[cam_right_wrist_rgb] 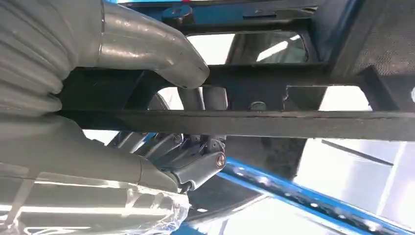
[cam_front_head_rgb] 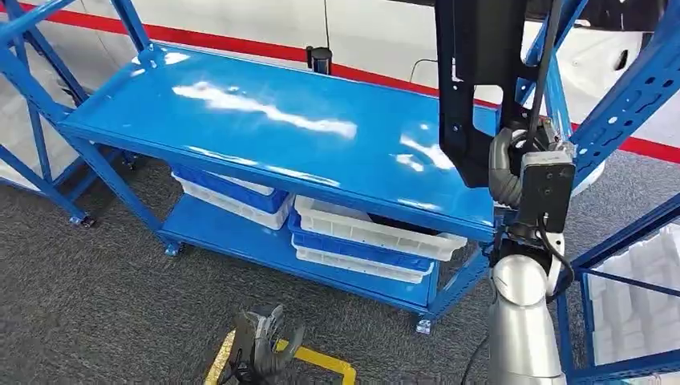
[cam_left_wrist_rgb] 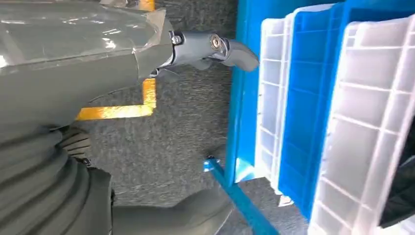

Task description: Take the parts from the cabinet and place them on the table.

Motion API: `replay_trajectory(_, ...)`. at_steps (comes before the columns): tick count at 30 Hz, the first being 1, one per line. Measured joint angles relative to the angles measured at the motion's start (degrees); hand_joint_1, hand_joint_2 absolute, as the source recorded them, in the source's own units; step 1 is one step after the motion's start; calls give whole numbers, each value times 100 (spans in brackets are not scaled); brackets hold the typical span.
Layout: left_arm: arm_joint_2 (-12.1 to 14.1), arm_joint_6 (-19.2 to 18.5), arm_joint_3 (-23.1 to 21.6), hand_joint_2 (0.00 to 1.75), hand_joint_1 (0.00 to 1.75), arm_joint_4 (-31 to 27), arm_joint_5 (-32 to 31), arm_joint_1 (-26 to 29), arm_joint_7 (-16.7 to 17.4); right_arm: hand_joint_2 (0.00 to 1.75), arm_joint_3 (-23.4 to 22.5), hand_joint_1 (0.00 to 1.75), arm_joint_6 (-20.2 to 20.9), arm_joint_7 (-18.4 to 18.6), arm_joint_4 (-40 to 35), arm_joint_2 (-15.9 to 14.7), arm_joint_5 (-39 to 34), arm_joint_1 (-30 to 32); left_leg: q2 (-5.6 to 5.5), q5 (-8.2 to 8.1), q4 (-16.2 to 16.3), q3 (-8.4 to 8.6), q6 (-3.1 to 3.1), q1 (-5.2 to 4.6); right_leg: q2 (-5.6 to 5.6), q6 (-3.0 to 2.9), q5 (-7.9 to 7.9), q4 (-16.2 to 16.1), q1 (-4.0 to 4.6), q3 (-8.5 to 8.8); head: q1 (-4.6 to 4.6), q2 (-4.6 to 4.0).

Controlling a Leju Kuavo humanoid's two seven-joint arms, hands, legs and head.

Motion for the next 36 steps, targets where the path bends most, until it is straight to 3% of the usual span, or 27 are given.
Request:
replay_trajectory(1, 0, 0, -17, 175, 0, 0, -7, -6, 0, 175, 0, 175, -9, -2, -37, -2, 9, 18, -6, 71, 1, -82, -18, -5, 0, 40, 170, -499, 2, 366, -6, 0)
replay_trajectory(2, -2, 0, -42, 175, 0, 0, -13, -13, 4, 175, 0, 175, -20, -7, -72, -2, 15, 21, -12, 130, 6, -137, -39, -6, 0, 21, 216, -996, 5, 724, 0, 0)
replay_trajectory(3, -7, 2, -61, 175, 0, 0, -15, -21, 11, 175, -2, 175, -31, -9, -121, -2, 26, 20, -15, 182, 17, -181, -72, -23, 0, -54, 82, -1497, 25, 1073, -6, 0)
replay_trajectory(4, -9, 4, -77, 175, 0, 0, -17, -31, 18, 175, -2, 175, -31, -15, -169, -2, 55, 39, -6, 244, 3, -197, -103, -31, 5, -85, 64, -1664, 73, 1154, -15, 0)
replay_trajectory(6, -20, 13, -81, 175, 0, 2, -22, -35, 42, 175, -11, 175, -50, -20, -216, -13, 64, 62, -9, 356, -40, -190, -165, -13, 28, -129, 137, -1626, 72, 1016, -22, 0)
replay_trajectory(7, -24, 20, -81, 175, 0, 4, -22, -31, 46, 175, -13, 175, -55, -20, -240, -13, 68, 85, -17, 406, -71, -192, -217, -21, 27, -197, 185, -1640, 69, 986, -39, 0)
replay_trajectory(8, -24, 37, -81, 175, 0, 7, -22, -34, 46, 175, -13, 175, -53, -22, -247, -13, 72, 88, -21, 309, -19, -244, -254, 19, 12, -269, 270, -1663, -42, 959, -30, 0)
replay_trajectory(10, -24, 59, -83, 175, 0, 9, -11, -33, 50, 175, -13, 175, -53, -24, -278, -9, 85, 97, -28, -402, 473, -383, -324, 31, -1, -373, 406, -1659, -21, 875, -63, 0)
replay_trajectory(11, -24, 70, -81, 175, 0, 9, -2, -34, 52, 175, -13, 175, -48, -31, -284, -9, 74, 106, -37, -743, 938, -492, -359, 43, -1, -380, 484, -1651, -19, 788, -68, 0)
replay_trajectory(12, -22, 74, -83, 175, 0, 9, 4, -34, 50, 175, -13, 175, -24, -46, -284, -9, 27, 115, -37, -948, 1378, -587, -387, 50, -1, -376, 548, -1644, -17, 702, -70, 0)
replay_trajectory(13, -22, 79, -83, 175, 0, 13, 13, -33, 50, 175, -13, 175, 31, -63, -284, -9, -48, 138, -36, -1005, 1729, -625, -408, 58, -1, -363, 613, -1632, -17, 607, -68, 0)
replay_trajectory(15, -17, 94, -81, 175, 0, 15, 63, -34, 42, 175, -13, 175, 268, -124, -284, -11, -416, 168, -35, -735, 1608, -340, -423, 88, -1, -325, 710, -1598, -25, 440, -70, 0)
replay_trajectory(17, -11, 105, -81, 175, 0, 15, 77, -42, 26, 175, -13, 175, 415, -166, -300, -9, -673, 166, -35, -508, 715, 365, -407, 106, 1, -261, 778, -1523, -44, 295, -70, 0)
replay_trajectory(18, -13, 112, -81, 175, 0, 15, 109, -59, 15, 175, -13, 175, 420, -186, -319, -7, -675, 156, -43, -726, 203, 689, -390, 101, 0, -219, 804, -1488, -36, 236, -74, 0)
replay_trajectory(19, -11, 116, -81, 175, 0, 13, 120, -61, 0, 175, -18, 175, 420, -190, -330, -11, -673, 135, -60, -729, 50, 778, -347, 62, -6, -171, 840, -1473, -16, 209, -61, 0)
replay_trajectory(21, 0, 138, -76, 175, 0, 15, 149, -60, -7, 175, -7, 175, 448, -188, -330, -6, -673, 96, -75, -666, 80, 697, -254, 12, -15, -70, 943, -1503, -19, 203, -68, 0)
replay_trajectory(23, -2, 157, -79, 175, 0, 17, 175, -62, -9, 175, -11, 175, 470, -170, -330, -11, -678, 67, -43, -520, -2, 628, -99, 22, -12, 10, 1003, -1511, -9, 134, -55, 0)
replay_trajectory(24, -2, 175, -76, 175, 0, 17, 177, -74, -7, 175, -9, 175, 474, -168, -330, -20, -680, 58, -33, -442, -11, 555, -45, 22, -2, -46, 805, -1366, -44, 34, -46, 0)
replay_trajectory(25, -2, 179, -74, 175, 0, 15, 179, -80, -9, 175, -9, 175, 479, -166, -330, -20, -680, 48, -25, -365, -10, 457, 10, 23, 3, -115, 474, -1024, -35, -124, -15, 0)
replay_trajectory(26, -2, 179, -76, 175, 0, 15, 179, -80, -9, 175, -9, 175, 481, -164, -330, -20, -680, 45, -25, -302, -10, 373, 16, 18, 6, -144, 203, -632, -35, -237, -4, 0)
replay_trajectory(28, -2, 179, -74, 175, 0, 17, 179, -80, -9, 175, -9, 175, 487, -160, -330, -24, -680, 45, -24, -147, -4, 170, 24, 1, 7, -113, -172, 220, -33, -428, 0, 0)
replay_trajectory(29, -2, 179, -74, 175, 0, 17, 179, -79, -7, 175, -9, 175, 487, -160, -330, -28, -680, 45, -24, -64, -1, 62, 18, -9, 7, -52, -143, 400, -34, -380, 2, 0)
replay_trajectory(31, -2, 179, -74, 175, 0, 17, 179, -79, -9, 175, -11, 175, 487, -155, -330, -35, -680, 43, -28, 83, 2, -120, 0, -22, 8, 66, 191, -5, -8, 74, 9, 0)
replay_trajectory(32, -2, 179, -74, 175, 0, 17, 179, -79, -7, 175, -11, 175, 487, -153, -330, -35, -680, 37, -33, 158, 2, -202, -15, -28, 7, 59, 308, -486, 4, 446, 13, 0)
replay_trajectory(33, -2, 181, -74, 175, 0, 15, 186, -82, -9, 175, -11, 175, 487, -153, -330, -31, -680, 22, -36, 225, 10, -242, -35, -27, 7, -17, 242, -1028, 22, 859, 11, 0)
replay_trajectory(34, -2, 184, -74, 175, 0, 15, 188, -84, -9, 175, -9, 175, 489, -151, -335, -22, -680, -4, -39, 285, 15, -287, -79, -57, 2, -128, -17, -1628, 73, 1251, 15, 0)
replay_trajectory(36, -2, 190, -72, 175, 0, 15, 229, -86, -11, 175, -7, 175, 514, -149, -330, -20, -695, -17, -20, 433, -53, -279, -138, -36, 16, -167, 17, -1709, 90, 1136, -9, 0)
